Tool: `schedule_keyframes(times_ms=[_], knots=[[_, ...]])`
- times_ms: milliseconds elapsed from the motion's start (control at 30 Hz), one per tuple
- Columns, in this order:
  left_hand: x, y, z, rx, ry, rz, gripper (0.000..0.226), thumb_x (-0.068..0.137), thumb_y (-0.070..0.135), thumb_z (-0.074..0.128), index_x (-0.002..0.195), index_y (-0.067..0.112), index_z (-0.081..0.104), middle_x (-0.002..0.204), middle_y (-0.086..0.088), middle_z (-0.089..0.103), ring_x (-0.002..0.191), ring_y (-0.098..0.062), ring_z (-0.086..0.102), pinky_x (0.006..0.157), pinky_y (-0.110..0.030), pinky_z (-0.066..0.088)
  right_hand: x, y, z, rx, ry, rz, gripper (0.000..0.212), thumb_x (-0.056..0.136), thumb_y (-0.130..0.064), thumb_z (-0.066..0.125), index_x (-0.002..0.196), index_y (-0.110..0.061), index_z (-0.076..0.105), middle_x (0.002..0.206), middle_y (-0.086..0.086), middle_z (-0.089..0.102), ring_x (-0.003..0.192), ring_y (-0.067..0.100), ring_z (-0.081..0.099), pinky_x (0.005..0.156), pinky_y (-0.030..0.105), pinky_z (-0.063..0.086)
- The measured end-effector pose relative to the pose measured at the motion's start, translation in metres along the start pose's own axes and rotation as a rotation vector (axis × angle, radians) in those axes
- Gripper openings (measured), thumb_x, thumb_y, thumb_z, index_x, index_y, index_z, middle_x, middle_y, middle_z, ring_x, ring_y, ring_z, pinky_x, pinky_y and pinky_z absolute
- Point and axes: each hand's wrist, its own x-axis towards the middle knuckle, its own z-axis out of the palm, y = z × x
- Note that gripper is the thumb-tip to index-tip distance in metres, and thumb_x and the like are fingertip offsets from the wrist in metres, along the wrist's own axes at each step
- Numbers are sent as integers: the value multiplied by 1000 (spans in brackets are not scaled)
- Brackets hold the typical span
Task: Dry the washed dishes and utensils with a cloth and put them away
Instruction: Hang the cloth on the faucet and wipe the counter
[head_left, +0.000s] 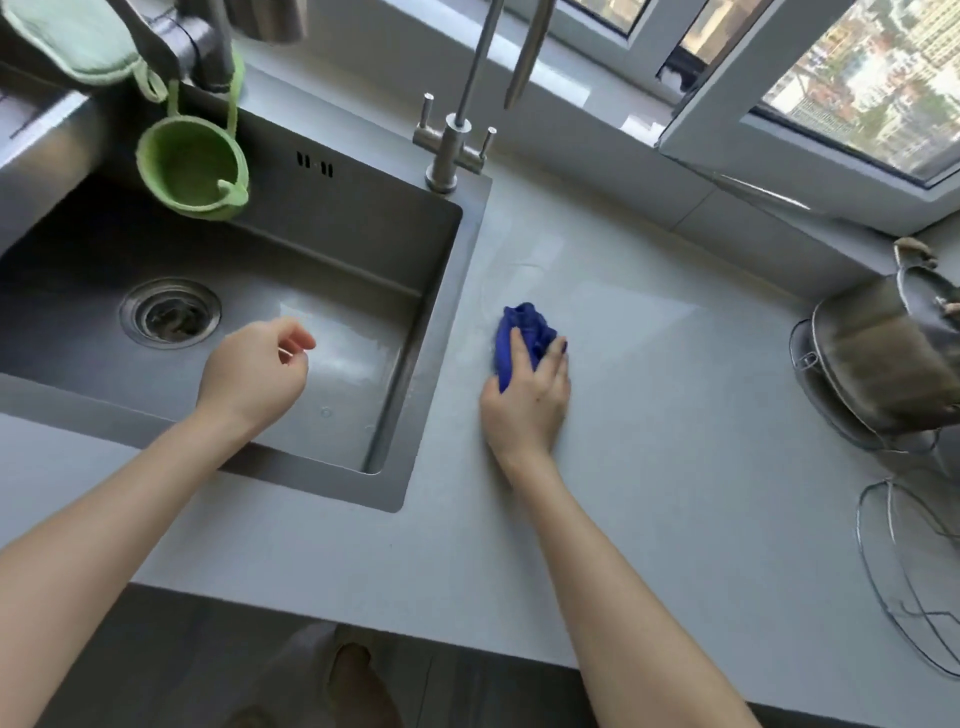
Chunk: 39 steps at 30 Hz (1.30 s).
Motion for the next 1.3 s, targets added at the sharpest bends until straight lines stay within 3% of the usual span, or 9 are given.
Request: schedule_keyframes(times_ms=[167, 267, 333, 433, 600, 900, 967, 1100, 1300], knots=[[-6, -27, -5, 103, 65, -10, 20, 84, 5, 53, 98, 11, 67, 101, -15, 64, 94, -37, 58, 78, -42, 49, -11, -79, 20, 195, -52, -196, 53, 79, -11, 51, 131, -15, 57, 148, 27, 35, 131, 44, 39, 107, 46, 37], [-3, -46, -13, 188, 73, 0, 23, 83, 4, 53, 100, 9, 67, 102, -20, 63, 96, -41, 56, 80, -47, 49, 0, -52, -3, 417, 47, -195, 57, 75, -11, 40, 128, -16, 59, 143, 11, 45, 122, 22, 49, 92, 15, 38], [0, -53, -16, 261, 47, 19, 23, 84, 7, 53, 102, 9, 67, 104, -20, 61, 99, -41, 54, 81, -48, 49, 20, -7, -23, 426, 170, -74, 61, 72, -14, 37, 130, -15, 57, 140, 9, 47, 121, 17, 48, 88, 8, 32], [7, -52, -17, 365, -19, 37, 25, 88, 12, 50, 109, 9, 64, 108, -19, 59, 104, -39, 51, 80, -43, 46, 60, 84, -49, 285, 310, 259, 63, 73, -20, 34, 133, -17, 54, 143, 14, 42, 125, 31, 48, 99, 26, 34], [7, -48, -10, 536, -63, -17, 28, 88, 19, 45, 111, 13, 60, 107, -13, 56, 101, -34, 51, 73, -39, 46, 99, 133, -47, -76, 126, 588, 39, 90, -12, 44, 129, -17, 52, 143, 23, 31, 121, 45, 41, 102, 48, 36], [0, -36, -13, 687, -161, -60, 31, 86, 24, 46, 114, 17, 58, 107, -8, 57, 100, -29, 55, 68, -31, 42, 53, -52, 23, 93, -36, -436, 55, 74, -5, 44, 126, -11, 61, 143, 24, 42, 126, 41, 46, 103, 43, 42], [0, -34, -16, 684, -192, -82, 31, 85, 25, 46, 113, 18, 58, 108, -8, 57, 101, -29, 56, 71, -32, 44, 42, -62, 20, 181, -74, -546, 53, 74, -3, 45, 123, -11, 63, 142, 18, 45, 124, 34, 50, 99, 34, 43], [0, -32, -20, 698, -216, -102, 32, 86, 26, 47, 115, 18, 57, 110, -7, 58, 104, -29, 55, 73, -32, 42, 89, -18, -9, 339, 158, -183, 57, 75, -14, 37, 127, -10, 59, 139, 16, 47, 122, 30, 51, 92, 19, 33], [0, -32, -16, 696, -225, -116, 32, 86, 24, 48, 117, 19, 54, 108, -8, 55, 100, -28, 53, 66, -30, 32, 171, 90, -30, -5, 101, 463, 37, 92, -14, 45, 128, -17, 54, 139, 21, 40, 118, 43, 49, 101, 40, 37]])
